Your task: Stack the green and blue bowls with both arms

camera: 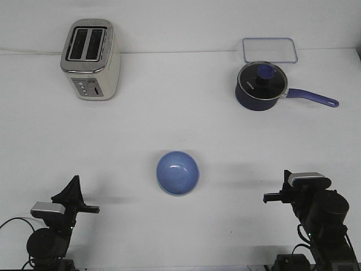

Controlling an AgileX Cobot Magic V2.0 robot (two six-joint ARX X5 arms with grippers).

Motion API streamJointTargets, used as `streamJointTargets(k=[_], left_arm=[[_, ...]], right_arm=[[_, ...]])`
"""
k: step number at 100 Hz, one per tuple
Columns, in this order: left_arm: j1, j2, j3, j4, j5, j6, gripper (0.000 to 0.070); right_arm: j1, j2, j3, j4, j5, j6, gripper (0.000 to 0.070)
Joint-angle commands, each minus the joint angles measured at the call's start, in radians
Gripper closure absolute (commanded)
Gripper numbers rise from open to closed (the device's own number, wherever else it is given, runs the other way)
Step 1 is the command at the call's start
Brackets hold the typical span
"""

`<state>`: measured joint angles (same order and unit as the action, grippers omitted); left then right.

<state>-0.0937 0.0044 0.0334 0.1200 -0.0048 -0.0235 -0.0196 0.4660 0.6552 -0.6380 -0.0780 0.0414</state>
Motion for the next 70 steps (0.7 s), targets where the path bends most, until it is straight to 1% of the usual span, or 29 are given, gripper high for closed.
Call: streamJointTargets(k=[1,25,36,45,59,70], left_arm=[[0.001,-0.001,-0.019,0.013,-0.003,0.011,0.0689],[0.001,-0.001,-0.019,0.013,-0.003,0.011,0.0689],[0.001,-0.001,-0.019,0.013,-0.003,0.011,0.0689],[0.001,-0.001,-0.019,0.013,-0.003,0.011,0.0689],[0.001,-0.001,-0.019,0.013,-0.003,0.011,0.0689],[0.001,-0.001,-0.019,0.013,-0.003,0.012,0.0689]], right_arm=[[0.002,0.000,0.006,0.011,0.000,0.007,0.0700],[0.006,-0.004,0.005,0.012,0.011,0.006,0.0700],[0.006,-0.048,-0.018,0.028,0.007,0.006,0.0700],[0.005,-0.117,-0.079,0.097,0.008,0.006,0.0700],[-0.002,-0.246,-0.214,0.252,0.007,0.007,0.0700],[-0.002,-0.342,-0.308,0.325,0.008,0.006,0.0700]])
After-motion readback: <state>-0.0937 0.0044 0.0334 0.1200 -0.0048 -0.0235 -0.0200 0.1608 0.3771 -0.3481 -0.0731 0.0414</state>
